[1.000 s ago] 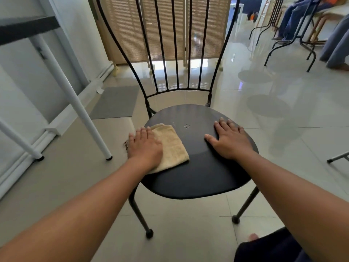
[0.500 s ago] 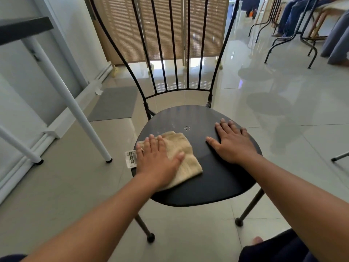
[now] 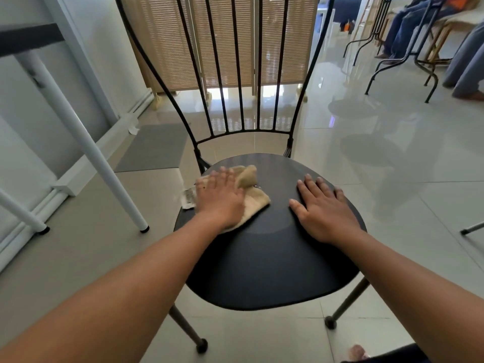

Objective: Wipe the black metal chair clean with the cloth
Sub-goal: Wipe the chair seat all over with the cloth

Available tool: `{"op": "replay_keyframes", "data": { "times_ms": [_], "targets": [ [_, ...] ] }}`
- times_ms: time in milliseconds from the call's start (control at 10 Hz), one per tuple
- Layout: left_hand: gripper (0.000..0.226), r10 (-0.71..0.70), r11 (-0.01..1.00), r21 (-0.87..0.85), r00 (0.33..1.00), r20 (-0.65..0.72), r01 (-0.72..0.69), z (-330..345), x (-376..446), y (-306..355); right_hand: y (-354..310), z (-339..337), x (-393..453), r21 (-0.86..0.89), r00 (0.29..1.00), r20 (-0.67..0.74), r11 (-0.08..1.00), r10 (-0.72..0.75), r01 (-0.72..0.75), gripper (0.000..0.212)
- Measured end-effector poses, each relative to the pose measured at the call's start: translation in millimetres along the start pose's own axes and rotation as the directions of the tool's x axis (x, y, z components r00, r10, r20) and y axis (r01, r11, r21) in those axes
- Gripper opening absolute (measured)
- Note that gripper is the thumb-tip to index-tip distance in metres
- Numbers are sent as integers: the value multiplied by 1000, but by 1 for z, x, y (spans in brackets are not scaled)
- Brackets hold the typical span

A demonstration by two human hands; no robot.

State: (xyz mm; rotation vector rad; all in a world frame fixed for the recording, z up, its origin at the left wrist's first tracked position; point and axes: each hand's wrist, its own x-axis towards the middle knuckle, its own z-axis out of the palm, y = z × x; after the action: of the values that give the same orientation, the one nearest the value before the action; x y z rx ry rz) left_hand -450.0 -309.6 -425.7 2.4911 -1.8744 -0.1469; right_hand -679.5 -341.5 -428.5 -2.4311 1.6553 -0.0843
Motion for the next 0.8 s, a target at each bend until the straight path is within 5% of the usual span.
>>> {"op": "replay_keyframes", "data": {
  "times_ms": [100, 200, 500, 800],
  "targets": [
    [62, -250, 968, -38, 968, -19, 249, -7, 6, -40, -1, 2, 0, 0, 1000, -4, 1000, -1, 1, 67],
    [62, -325, 941, -115, 945, -33, 319, -10, 3, -53, -2, 1, -1, 8, 1000, -2, 1000, 2, -2, 67],
    [64, -159, 980, -119, 987, -11, 157, 1, -72, -57, -3, 0, -4, -1, 1000, 6, 1000, 3, -3, 67],
    [67, -139, 988, -74, 990, -20, 137, -5, 35, -22, -5, 0, -5, -3, 1000, 2, 1000, 2, -2, 67]
  ]
}}
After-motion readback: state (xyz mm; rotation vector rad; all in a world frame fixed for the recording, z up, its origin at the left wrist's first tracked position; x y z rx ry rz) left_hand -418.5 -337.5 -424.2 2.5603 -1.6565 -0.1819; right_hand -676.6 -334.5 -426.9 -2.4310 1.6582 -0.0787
